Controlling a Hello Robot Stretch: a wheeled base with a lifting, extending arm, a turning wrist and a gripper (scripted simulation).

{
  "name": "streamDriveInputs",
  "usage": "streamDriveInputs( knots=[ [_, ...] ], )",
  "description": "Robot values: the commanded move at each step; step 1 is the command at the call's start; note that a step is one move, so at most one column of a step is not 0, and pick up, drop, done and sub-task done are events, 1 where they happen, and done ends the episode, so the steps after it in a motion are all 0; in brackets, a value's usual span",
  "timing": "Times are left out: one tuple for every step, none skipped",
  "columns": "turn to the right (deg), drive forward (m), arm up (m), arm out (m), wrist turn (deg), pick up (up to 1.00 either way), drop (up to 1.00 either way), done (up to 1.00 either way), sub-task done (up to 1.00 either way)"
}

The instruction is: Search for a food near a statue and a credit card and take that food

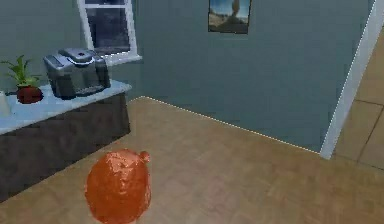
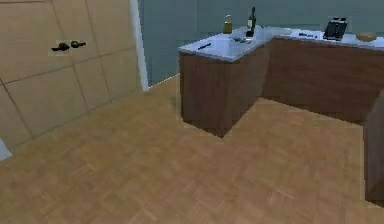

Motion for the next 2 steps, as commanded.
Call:
streamDriveInputs(
  knots=[
    [45.0, 0.0, 0.0, 0.0, 0.0, 0.0, 0.0, 0.0, 0.0],
    [45.0, 0.0, 0.0, 0.0, 0.0, 0.0, 0.0, 0.0, 0.0]
  ],
)
